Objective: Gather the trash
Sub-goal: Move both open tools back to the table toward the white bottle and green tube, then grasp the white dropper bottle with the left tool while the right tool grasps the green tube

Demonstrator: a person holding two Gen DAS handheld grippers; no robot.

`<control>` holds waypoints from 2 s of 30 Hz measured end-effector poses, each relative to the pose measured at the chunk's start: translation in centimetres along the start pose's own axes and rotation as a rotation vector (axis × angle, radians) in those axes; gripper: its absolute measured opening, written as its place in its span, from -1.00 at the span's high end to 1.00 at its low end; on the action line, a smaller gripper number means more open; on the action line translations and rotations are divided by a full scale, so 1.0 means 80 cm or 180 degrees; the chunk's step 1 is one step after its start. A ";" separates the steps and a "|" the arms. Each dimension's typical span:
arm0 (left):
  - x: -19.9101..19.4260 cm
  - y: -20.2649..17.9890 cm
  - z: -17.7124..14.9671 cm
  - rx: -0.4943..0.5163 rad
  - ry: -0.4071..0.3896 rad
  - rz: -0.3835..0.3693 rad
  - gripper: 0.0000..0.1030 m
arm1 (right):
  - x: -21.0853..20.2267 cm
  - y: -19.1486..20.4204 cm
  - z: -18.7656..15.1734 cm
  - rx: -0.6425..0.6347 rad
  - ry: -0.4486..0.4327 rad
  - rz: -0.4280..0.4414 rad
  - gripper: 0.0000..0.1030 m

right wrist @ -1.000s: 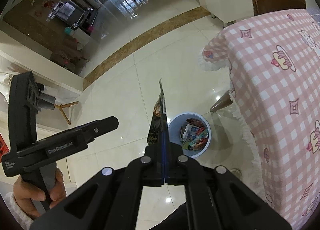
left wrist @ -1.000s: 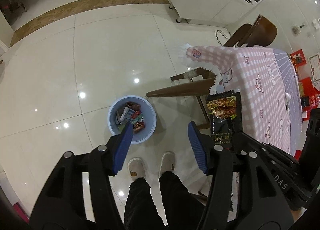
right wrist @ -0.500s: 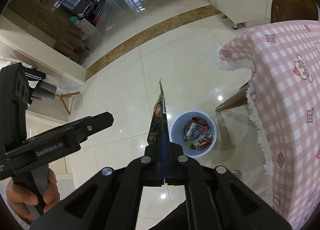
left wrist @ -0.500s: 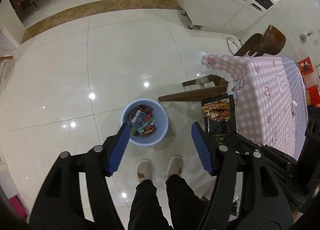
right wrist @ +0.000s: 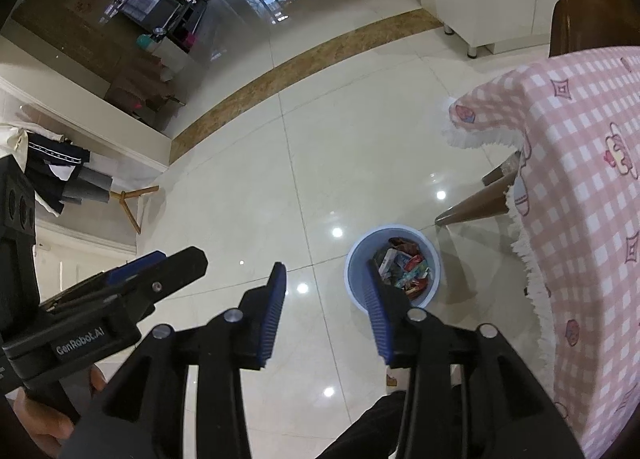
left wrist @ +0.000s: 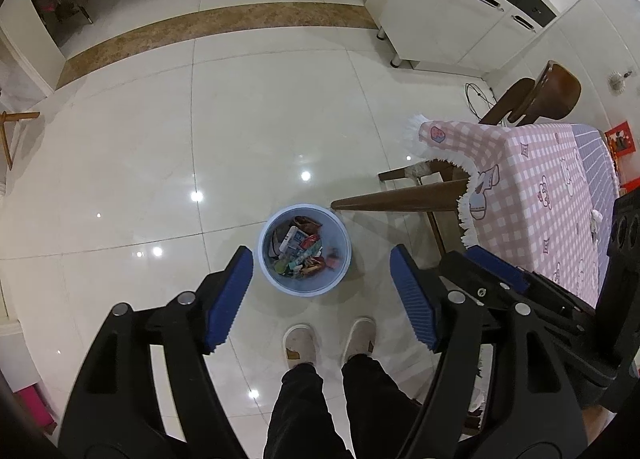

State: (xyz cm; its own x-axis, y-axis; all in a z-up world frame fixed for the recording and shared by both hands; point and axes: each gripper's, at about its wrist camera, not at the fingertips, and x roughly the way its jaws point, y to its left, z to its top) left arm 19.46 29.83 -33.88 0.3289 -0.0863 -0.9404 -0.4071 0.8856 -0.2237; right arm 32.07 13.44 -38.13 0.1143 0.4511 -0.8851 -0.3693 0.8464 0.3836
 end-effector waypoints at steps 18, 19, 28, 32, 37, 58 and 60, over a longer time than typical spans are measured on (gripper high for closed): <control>0.005 -0.241 0.035 0.1126 -0.0011 -0.0410 -0.40 | -0.153 -0.182 -0.020 0.0843 -0.0690 -0.0390 0.23; 0.009 -0.263 0.034 0.1225 0.0002 -0.0449 -0.40 | -0.167 -0.205 -0.025 0.0933 -0.0759 -0.0450 0.23; 0.061 -0.512 -0.010 0.2275 0.0254 -0.0778 -0.40 | -0.277 -0.421 -0.081 0.1731 -0.1195 -0.1085 0.23; 0.092 -0.603 -0.023 0.2435 0.0383 -0.0861 -0.40 | -0.298 -0.500 -0.091 0.1862 -0.1239 -0.1284 0.23; 0.123 -0.680 -0.022 0.2522 0.0412 -0.0852 -0.40 | -0.307 -0.567 -0.075 0.1689 -0.1265 -0.1465 0.23; 0.199 -0.772 0.001 0.2519 0.0482 -0.0936 -0.40 | -0.258 -0.668 -0.025 0.0775 -0.1151 -0.1346 0.51; 0.202 -0.782 -0.001 0.2566 0.0485 -0.0954 -0.40 | -0.259 -0.670 -0.028 0.0767 -0.1147 -0.1348 0.55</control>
State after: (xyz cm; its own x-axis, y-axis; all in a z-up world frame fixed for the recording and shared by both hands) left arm 50.17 -26.98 -35.10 0.1846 -0.3764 -0.9079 0.4240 0.8638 -0.2720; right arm 47.44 -41.90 -40.94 0.5265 0.0927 -0.8451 -0.0090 0.9946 0.1035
